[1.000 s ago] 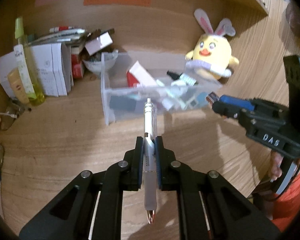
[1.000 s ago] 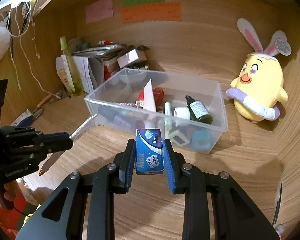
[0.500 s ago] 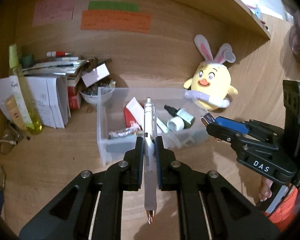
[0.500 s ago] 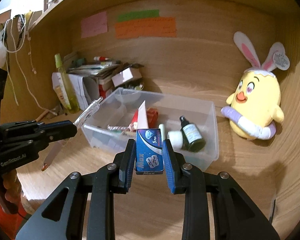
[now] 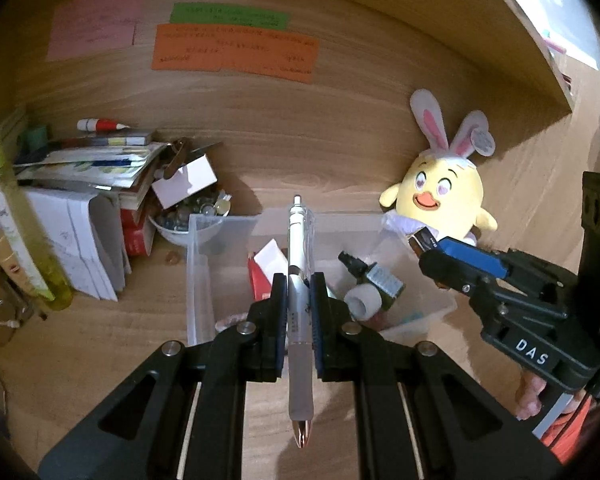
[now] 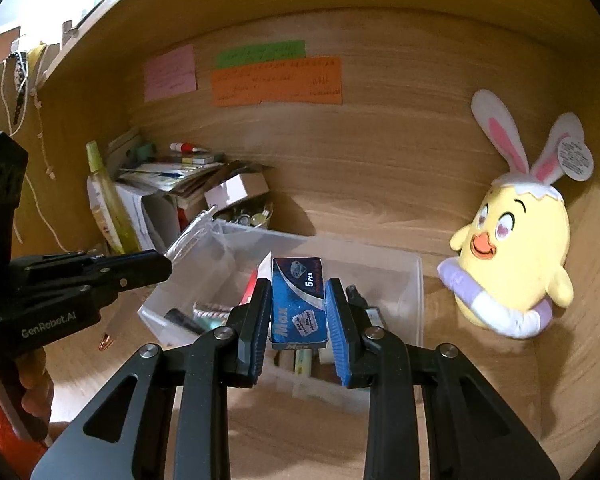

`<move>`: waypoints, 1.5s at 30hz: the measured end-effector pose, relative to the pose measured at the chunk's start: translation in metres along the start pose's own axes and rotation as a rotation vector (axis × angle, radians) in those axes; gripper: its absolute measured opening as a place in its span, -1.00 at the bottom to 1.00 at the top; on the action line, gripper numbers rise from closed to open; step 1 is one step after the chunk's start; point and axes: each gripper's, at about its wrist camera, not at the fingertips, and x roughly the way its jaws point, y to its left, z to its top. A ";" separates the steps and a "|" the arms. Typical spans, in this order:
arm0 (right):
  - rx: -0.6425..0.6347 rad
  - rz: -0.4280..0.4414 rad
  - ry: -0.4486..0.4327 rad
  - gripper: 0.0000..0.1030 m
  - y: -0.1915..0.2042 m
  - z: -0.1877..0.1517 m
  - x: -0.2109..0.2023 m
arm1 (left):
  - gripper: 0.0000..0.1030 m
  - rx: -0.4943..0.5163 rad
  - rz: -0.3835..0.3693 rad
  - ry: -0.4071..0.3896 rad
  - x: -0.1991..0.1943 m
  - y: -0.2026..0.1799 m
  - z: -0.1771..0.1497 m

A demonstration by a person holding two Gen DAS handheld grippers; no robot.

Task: Organize objects
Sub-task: 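Carry the pen and blue card box into the clear box, then open both tools to release the pen and card box in the box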

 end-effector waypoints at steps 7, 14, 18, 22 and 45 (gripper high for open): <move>0.014 -0.003 0.037 -0.51 -0.007 0.004 0.025 | -0.80 -0.035 0.004 0.023 0.023 0.009 0.009; 0.035 -0.006 0.109 -0.51 -0.017 -0.007 0.056 | -0.80 0.003 0.039 0.092 0.060 0.011 0.008; 0.047 0.004 0.148 -0.51 -0.020 -0.013 0.072 | -0.80 0.005 0.048 0.122 0.076 0.016 0.007; 0.050 0.014 0.184 -0.51 -0.018 -0.020 0.087 | -0.80 -0.004 0.048 0.154 0.086 0.021 0.004; 0.003 0.018 0.200 -0.25 -0.006 -0.025 0.067 | -0.25 0.045 0.050 0.152 0.058 0.007 -0.009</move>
